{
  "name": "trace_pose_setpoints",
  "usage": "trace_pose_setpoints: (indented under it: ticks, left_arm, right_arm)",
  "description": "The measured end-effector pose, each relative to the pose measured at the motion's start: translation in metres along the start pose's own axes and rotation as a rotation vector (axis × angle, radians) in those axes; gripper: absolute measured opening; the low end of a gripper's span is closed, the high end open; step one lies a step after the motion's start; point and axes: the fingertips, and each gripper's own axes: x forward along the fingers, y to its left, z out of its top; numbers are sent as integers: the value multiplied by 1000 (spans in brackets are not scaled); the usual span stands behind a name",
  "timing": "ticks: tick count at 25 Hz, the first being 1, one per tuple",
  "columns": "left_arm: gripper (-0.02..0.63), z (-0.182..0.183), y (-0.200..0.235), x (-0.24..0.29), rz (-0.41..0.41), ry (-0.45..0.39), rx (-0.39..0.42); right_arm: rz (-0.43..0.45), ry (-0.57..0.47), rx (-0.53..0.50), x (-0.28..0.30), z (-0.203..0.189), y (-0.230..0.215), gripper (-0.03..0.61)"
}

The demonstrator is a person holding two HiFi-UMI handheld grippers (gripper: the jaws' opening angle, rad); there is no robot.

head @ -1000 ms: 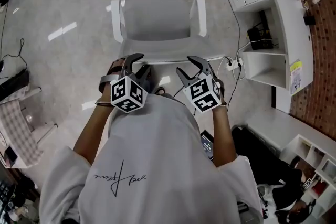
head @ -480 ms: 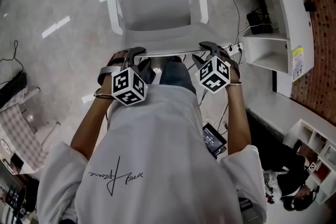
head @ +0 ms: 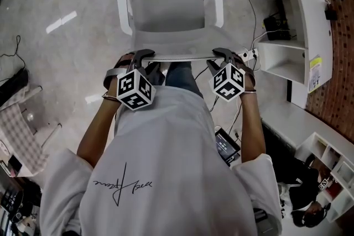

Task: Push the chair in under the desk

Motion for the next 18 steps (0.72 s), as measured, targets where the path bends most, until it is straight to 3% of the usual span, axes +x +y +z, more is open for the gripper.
trace_pose_setpoints:
  ticks: [18]
  left_arm:
    - [141,-2,5,4,30,21,-21]
  right_arm:
    - [-20,-24,16,2,-1,-1,156]
